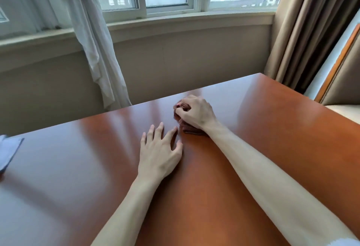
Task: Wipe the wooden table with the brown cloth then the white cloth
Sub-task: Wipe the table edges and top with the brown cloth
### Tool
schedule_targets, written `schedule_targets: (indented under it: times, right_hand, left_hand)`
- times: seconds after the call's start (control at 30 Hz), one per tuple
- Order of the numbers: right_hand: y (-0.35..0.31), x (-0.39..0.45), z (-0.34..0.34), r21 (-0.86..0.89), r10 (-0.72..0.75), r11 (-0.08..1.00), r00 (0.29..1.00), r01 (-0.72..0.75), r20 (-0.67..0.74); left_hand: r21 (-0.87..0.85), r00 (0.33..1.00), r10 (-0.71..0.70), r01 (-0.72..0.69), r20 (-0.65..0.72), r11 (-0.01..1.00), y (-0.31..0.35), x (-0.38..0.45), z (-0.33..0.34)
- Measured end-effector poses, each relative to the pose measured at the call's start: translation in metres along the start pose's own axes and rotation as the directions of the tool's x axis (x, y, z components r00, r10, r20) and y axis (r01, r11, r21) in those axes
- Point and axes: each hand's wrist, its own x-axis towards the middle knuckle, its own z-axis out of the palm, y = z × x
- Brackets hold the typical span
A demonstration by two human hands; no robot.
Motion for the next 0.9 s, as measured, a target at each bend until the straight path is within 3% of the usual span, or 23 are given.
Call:
schedule_targets:
  times: [0.17, 0.3, 0.4, 0.53, 0.9]
  right_hand:
    - [-0.034, -0.109, -0.025, 0.035, -0.095, 0.995, 0.994, 0.093, 0.052]
    - [-0.067, -0.181, -0.030, 0.045, -0.239, 0.971, 0.966, 0.236, 0.101]
    - [-0.078, -0.200, -0.032, 0.053, -0.252, 0.967, 0.962, 0.248, 0.102]
    - [-0.071, -0.167, -0.027, 0.077, -0.190, 0.980, 0.974, 0.182, 0.124]
    - [-0.025, 0.053, 0.038, -0.070, 0.072, 0.995, 0.996, -0.076, -0.057]
  left_hand:
    - [-0.393, 0.998, -0.064, 0.052, -0.017, 0.918, -0.009, -0.007, -0.036]
    - [-0.061, 0.999, -0.007, 0.005, -0.032, 0.998, -0.048, -0.021, -0.063]
    - [0.129, 0.990, -0.141, 0.141, -0.010, 0.982, -0.083, -0.034, -0.068]
    - [0.131, 0.976, -0.216, 0.216, -0.013, 0.968, -0.110, -0.052, -0.053]
    - [0.109, 0.970, -0.214, 0.227, -0.116, 0.968, -0.118, -0.051, -0.040]
